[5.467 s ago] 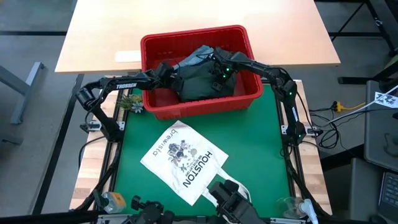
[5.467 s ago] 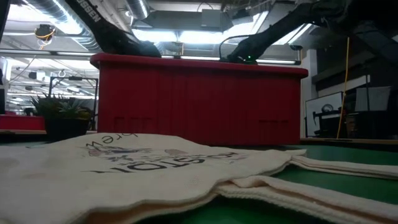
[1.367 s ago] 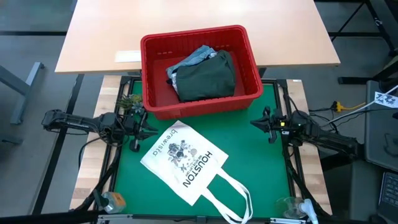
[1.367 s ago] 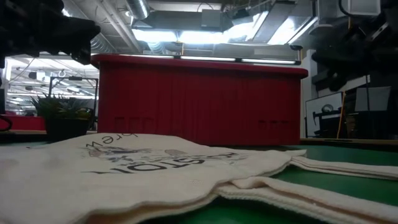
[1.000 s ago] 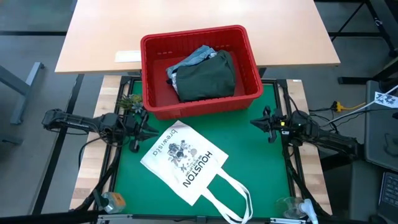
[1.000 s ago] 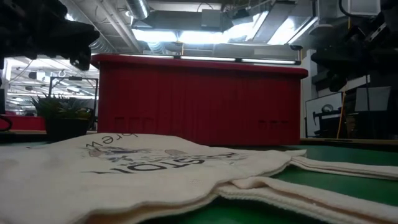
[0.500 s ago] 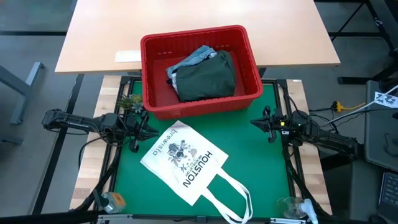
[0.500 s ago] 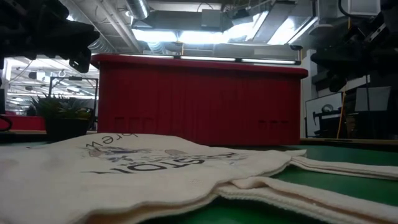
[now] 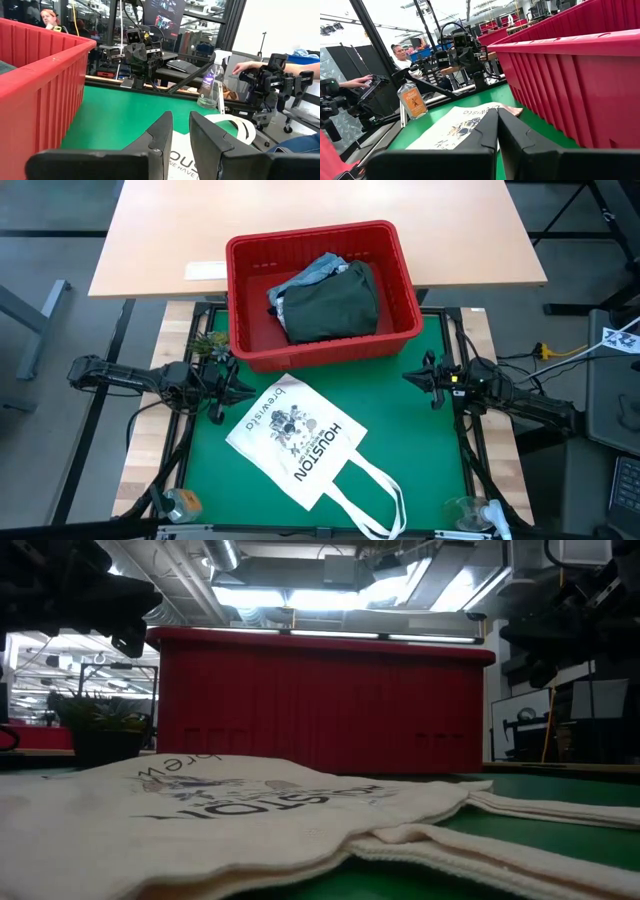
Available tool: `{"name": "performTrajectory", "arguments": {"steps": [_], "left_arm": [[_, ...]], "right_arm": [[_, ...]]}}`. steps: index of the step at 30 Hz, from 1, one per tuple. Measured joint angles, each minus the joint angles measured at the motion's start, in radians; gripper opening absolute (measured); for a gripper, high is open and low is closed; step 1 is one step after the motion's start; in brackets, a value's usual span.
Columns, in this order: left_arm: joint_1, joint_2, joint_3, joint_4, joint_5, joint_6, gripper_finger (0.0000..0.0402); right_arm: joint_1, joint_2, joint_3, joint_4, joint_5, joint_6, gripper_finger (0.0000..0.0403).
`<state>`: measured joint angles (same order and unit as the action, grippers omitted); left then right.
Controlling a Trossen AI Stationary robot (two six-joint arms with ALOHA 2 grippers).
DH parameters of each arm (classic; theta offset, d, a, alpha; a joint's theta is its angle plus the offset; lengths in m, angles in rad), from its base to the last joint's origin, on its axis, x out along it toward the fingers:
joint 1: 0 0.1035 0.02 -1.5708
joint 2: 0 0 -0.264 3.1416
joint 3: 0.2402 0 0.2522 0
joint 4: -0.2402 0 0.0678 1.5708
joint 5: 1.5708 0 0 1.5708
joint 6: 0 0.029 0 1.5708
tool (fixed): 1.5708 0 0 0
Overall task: Fold laundry
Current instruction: Return to home position
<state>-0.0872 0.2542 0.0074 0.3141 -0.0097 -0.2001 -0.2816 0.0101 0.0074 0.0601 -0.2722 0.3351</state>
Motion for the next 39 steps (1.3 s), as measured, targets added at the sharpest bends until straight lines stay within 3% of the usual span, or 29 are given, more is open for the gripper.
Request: {"name": "performTrajectory", "arguments": {"steps": [20,39], "left_arm": [[0.000,-0.059,0.000,-0.001,-0.001,0.000,0.0060],[0.000,-0.244,0.000,-0.118,-0.004,0.000,0.0060]], "right_arm": [[0.000,-0.008,0.000,-0.001,0.000,0.000,0.0012],[0.000,-0.008,0.000,0.000,0.000,0.000,0.0012]]}}
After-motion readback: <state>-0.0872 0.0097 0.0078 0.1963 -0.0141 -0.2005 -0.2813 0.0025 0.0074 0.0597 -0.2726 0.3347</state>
